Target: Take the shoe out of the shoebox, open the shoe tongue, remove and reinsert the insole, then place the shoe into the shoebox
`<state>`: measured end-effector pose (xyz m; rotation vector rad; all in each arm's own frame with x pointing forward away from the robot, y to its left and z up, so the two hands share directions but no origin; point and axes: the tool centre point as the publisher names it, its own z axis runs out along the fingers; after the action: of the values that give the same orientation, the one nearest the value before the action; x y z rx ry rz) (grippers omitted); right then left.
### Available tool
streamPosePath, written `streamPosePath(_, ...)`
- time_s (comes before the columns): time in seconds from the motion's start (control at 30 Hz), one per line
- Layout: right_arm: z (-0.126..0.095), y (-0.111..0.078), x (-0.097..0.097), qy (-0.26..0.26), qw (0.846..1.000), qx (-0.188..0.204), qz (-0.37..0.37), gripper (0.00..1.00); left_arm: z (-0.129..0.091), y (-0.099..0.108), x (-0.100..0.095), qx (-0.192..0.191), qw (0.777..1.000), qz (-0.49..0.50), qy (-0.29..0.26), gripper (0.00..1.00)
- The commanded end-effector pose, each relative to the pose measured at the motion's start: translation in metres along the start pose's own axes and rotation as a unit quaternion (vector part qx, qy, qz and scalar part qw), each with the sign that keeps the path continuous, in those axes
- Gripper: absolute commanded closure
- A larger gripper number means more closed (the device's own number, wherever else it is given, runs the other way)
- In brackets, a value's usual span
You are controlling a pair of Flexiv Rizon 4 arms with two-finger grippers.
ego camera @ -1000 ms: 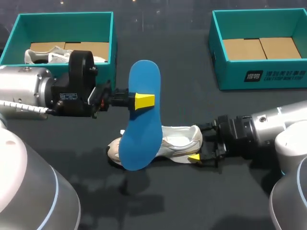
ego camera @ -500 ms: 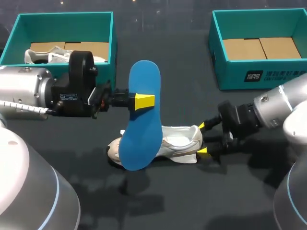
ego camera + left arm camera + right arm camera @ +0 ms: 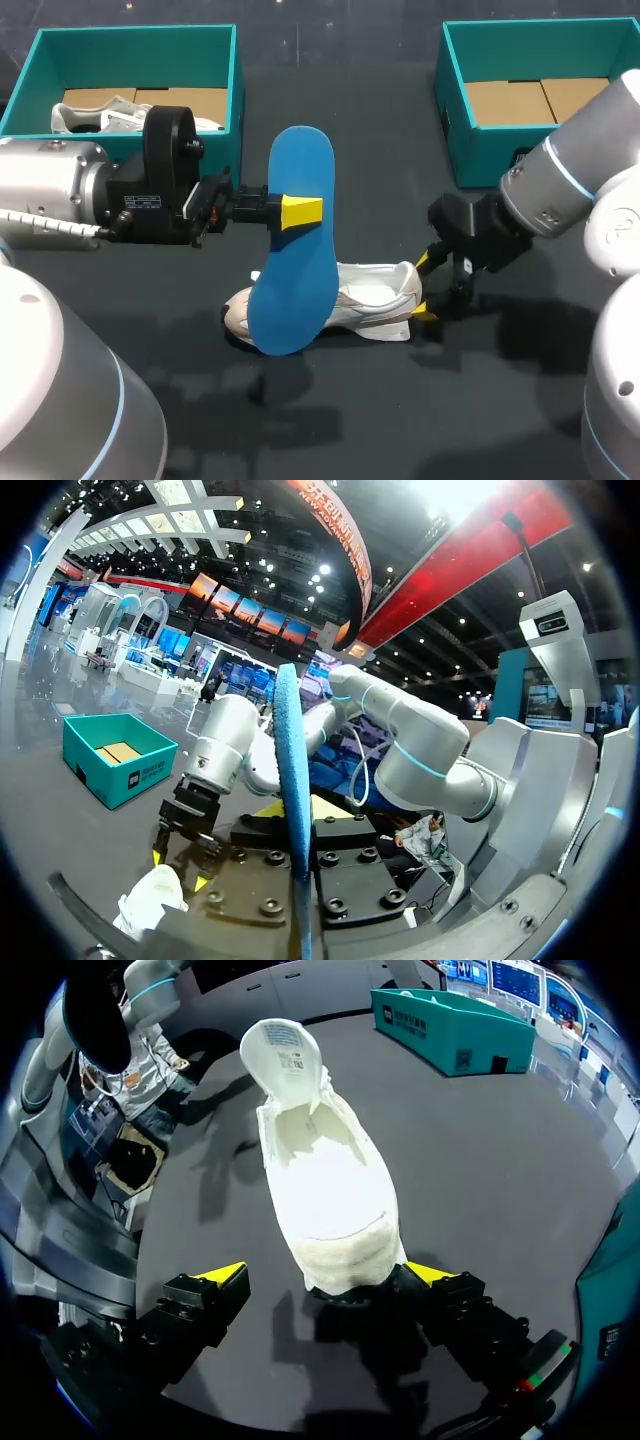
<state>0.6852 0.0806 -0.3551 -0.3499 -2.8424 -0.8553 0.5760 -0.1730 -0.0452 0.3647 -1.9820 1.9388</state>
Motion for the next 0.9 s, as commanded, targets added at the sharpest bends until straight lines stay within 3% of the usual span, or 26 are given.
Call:
streamPosePath(0.03,-0.004,0.012,0.000,-0.023,0.998,0.064,0.001,0.00,0.002,0.000,-0.001,0.001,1.000,0.000,0.000,1.00)
streamPosePath(0.17,-0.018,0.027,0.004,-0.057,0.994,0.093,-0.001,0.00,0.002,0.000,-0.001,0.001,1.000,0.000,0.000,1.00)
streamPosePath(0.43,-0.024,0.044,0.008,-0.048,0.973,0.223,0.034,0.00,0.002,0.000,-0.001,0.001,1.000,0.000,0.000,1.00)
streamPosePath(0.9,-0.016,0.064,0.015,-0.065,0.956,0.283,0.025,0.00,0.002,0.000,-0.001,0.001,1.000,0.000,0.000,1.00)
